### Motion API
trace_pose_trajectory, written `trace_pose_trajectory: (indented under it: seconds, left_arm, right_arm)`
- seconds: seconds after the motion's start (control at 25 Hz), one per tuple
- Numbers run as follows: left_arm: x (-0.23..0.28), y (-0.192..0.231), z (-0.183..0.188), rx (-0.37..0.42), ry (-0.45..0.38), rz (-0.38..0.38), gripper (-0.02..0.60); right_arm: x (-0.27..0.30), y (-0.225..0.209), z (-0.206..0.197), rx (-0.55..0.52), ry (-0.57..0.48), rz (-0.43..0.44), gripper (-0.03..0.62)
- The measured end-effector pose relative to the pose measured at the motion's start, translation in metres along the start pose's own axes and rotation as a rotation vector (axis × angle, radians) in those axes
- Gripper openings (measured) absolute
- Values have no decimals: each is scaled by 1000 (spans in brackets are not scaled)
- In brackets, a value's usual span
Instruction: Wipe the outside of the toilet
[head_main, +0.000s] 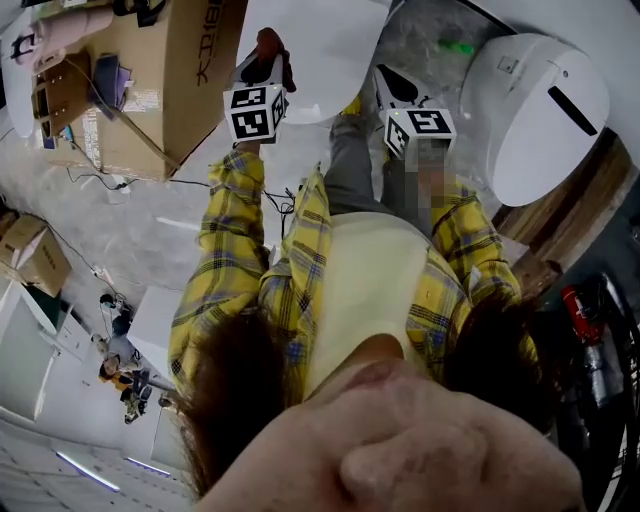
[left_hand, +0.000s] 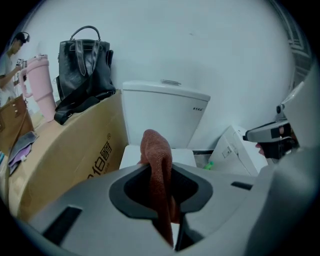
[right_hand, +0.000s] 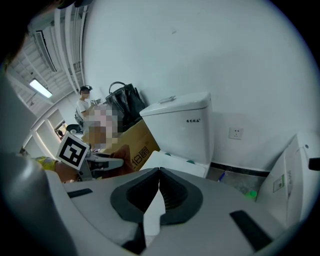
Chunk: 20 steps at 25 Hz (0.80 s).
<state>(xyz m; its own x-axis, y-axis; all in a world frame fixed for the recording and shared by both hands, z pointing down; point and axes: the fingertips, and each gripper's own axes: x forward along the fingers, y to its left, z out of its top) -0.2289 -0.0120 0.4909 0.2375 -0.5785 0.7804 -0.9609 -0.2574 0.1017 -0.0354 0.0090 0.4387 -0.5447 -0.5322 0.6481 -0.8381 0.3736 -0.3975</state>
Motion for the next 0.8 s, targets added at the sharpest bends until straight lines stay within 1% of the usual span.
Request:
trace_pose_trajectory:
  seconds: [0.28, 0.4, 0.8]
  left_arm:
    - [37, 39, -1, -38, 40, 64, 81]
    - [54, 56, -3, -31, 77, 95, 81]
    - [115, 92, -1, 17, 162, 146, 81]
  right_arm:
    - [34, 0, -3, 8, 30, 6, 25]
    - [41, 3, -4, 4, 41, 10, 25]
    - [50, -1, -16, 42, 78, 7, 25]
